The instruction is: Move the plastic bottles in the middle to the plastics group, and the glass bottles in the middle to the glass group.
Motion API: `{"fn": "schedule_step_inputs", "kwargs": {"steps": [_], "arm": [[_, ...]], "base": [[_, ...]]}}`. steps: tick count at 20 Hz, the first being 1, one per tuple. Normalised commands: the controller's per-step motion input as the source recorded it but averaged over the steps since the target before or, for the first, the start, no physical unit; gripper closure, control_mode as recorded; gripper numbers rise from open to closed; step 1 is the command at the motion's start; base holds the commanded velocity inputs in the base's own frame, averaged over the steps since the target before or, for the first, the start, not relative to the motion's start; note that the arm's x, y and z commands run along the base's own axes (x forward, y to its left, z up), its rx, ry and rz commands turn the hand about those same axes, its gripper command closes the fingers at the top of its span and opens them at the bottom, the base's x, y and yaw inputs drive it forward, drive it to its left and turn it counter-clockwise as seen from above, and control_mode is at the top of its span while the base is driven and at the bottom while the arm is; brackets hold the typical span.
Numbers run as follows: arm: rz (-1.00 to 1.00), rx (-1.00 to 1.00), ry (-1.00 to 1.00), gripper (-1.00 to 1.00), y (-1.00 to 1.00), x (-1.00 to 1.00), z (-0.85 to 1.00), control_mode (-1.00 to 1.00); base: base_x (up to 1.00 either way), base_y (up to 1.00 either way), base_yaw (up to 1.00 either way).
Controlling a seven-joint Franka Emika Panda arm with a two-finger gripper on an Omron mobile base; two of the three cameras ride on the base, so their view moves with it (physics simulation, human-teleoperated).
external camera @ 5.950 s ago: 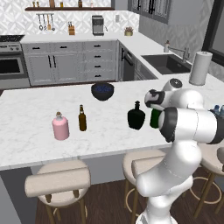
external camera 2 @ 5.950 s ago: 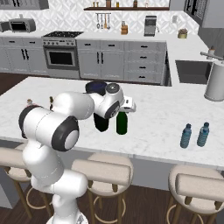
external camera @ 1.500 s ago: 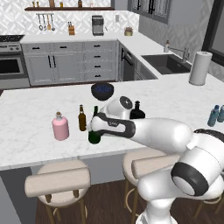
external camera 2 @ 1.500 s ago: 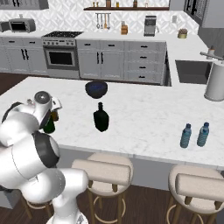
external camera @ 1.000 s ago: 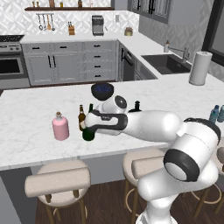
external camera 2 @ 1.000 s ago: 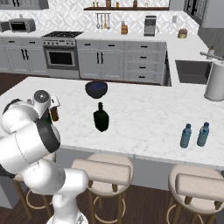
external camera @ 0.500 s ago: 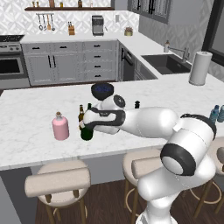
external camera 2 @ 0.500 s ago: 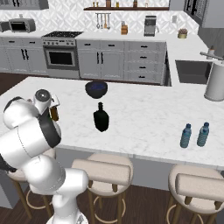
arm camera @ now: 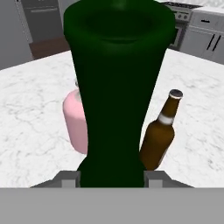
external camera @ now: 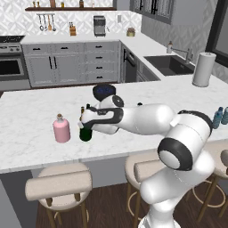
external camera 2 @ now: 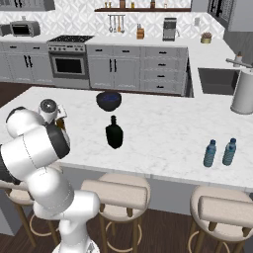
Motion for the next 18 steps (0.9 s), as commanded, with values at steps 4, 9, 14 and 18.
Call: {"fn": "schedule_step_inputs", "kwargs": {"steps": [4,9,14,18], "arm": [[0.0,0.0,0.0,1.0,0.1,0.17,-0.06,-1.0],[0.0,0.0,0.0,1.0,0.15,0.05,-0.59,-1.0],[0.0,0.0,0.0,1.0,0.06,0.02,-0.33,-1.0],[0.0,0.0,-0.02,1.0,0.0,0.15,-0.06,-1.0]], "base": [[0.0,0.0,0.0],[0.0,0.0,0.0],[0.0,0.0,0.0],[0.0,0.0,0.0]]}}
